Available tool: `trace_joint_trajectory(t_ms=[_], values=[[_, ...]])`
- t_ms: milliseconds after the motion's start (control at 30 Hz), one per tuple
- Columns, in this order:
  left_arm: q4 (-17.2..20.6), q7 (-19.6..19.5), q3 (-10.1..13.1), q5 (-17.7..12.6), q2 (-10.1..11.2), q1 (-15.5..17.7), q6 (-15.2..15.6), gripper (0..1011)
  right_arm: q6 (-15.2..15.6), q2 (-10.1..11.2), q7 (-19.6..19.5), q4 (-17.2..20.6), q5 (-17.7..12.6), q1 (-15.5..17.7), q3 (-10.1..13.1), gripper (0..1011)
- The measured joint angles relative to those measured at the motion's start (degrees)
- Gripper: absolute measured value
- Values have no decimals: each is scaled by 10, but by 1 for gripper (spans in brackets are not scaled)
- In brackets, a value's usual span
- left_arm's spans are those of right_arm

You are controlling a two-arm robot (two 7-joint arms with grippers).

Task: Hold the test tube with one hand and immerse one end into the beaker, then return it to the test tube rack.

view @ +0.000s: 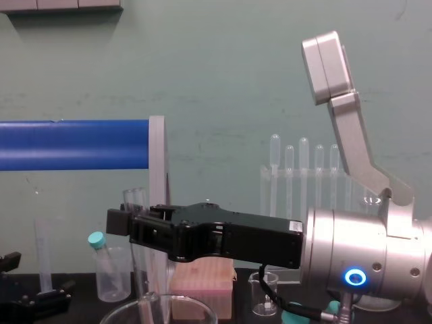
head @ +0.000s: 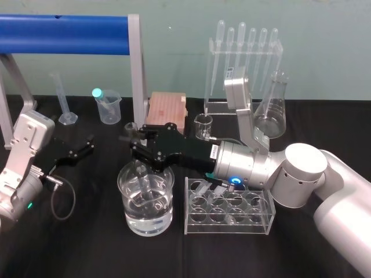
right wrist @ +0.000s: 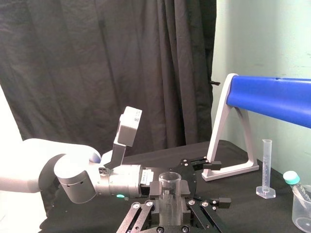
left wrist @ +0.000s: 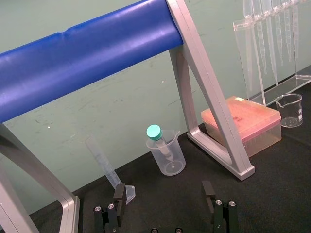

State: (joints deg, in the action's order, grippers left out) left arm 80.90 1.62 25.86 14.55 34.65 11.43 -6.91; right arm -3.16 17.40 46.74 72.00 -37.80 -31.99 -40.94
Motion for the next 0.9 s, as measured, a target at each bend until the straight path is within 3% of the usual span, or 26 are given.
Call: trace_joint_trajectory(t_ms=[700, 900], values=[[0, 0, 0, 0, 0, 0, 0, 1000, 0, 0, 0, 0, 0, 0, 0, 228], [0, 0, 0, 0, 0, 0, 0, 1000, -16, 0, 4, 4, 0, -2, 8, 228]])
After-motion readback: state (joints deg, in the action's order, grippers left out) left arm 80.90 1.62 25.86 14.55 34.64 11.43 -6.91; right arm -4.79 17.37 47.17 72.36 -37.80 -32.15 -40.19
